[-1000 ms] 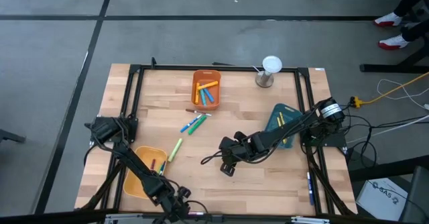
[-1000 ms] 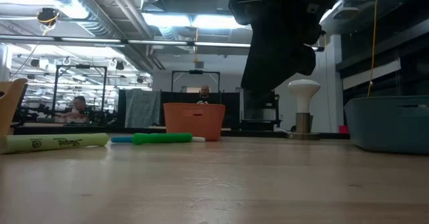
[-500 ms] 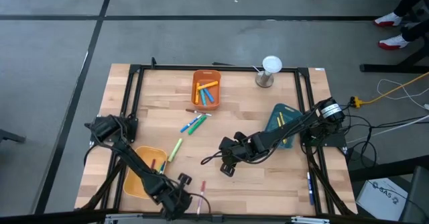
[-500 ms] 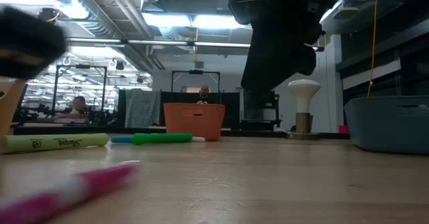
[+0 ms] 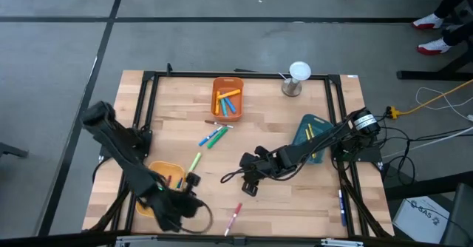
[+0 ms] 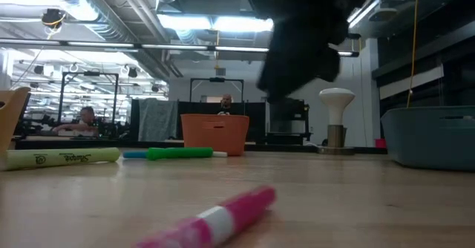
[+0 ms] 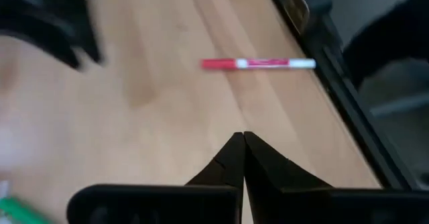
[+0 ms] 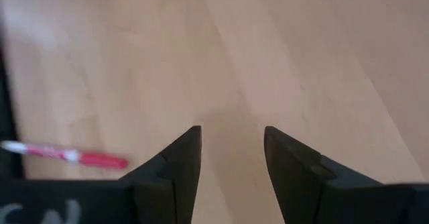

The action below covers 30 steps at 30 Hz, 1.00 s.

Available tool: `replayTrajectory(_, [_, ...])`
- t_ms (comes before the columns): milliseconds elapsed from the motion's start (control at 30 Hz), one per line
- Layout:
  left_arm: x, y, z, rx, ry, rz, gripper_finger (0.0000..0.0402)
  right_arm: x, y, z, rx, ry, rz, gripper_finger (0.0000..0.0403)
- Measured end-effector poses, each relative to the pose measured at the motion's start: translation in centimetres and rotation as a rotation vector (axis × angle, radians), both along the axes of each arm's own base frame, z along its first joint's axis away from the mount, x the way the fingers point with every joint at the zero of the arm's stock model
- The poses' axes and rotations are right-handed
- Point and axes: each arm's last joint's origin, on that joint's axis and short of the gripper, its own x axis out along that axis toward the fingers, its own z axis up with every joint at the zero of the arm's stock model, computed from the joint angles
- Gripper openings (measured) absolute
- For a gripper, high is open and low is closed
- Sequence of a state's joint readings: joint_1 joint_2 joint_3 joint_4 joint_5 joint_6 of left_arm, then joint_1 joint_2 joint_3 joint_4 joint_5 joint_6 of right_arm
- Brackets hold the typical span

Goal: Pick & Place Markers
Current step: Put the pink marker pen into the yellow bin

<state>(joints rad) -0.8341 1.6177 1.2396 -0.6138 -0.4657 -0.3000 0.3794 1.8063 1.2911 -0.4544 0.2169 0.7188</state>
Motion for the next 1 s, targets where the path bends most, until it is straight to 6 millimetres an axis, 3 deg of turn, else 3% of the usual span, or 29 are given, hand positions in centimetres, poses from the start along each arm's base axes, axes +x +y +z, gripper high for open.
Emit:
replayTrajectory(167, [-3.1,2.2,3.4,-0.106,-0.200,0.048,0.0003,1.2,1.7,0.1,0.021,-0.135,0.211,0.0161])
replayTrajectory(400, [-6.1,5.0,3.7,-0.225,-0.310,0.181,0.0003,0.3,5.3,-0.1,-0.035,-0.204,0.443,0.0161])
replayTrajectory(633, [-6.6,5.9,4.6,-0.225,-0.382,0.226,0.0002,-0.9,7.9,-0.2,-0.138,-0.243,0.530,0.0161])
replayTrajectory(800, [-6.4,6.6,5.2,-0.208,-0.429,0.264,0.0007,-0.1,9.4,-0.4,-0.141,-0.392,0.647,0.0161])
replayTrajectory(1000, [-7.1,7.9,6.5,-0.177,-0.502,0.305,0.0002,0.7,10.4,-2.7,-0.215,-0.435,0.804,0.0161])
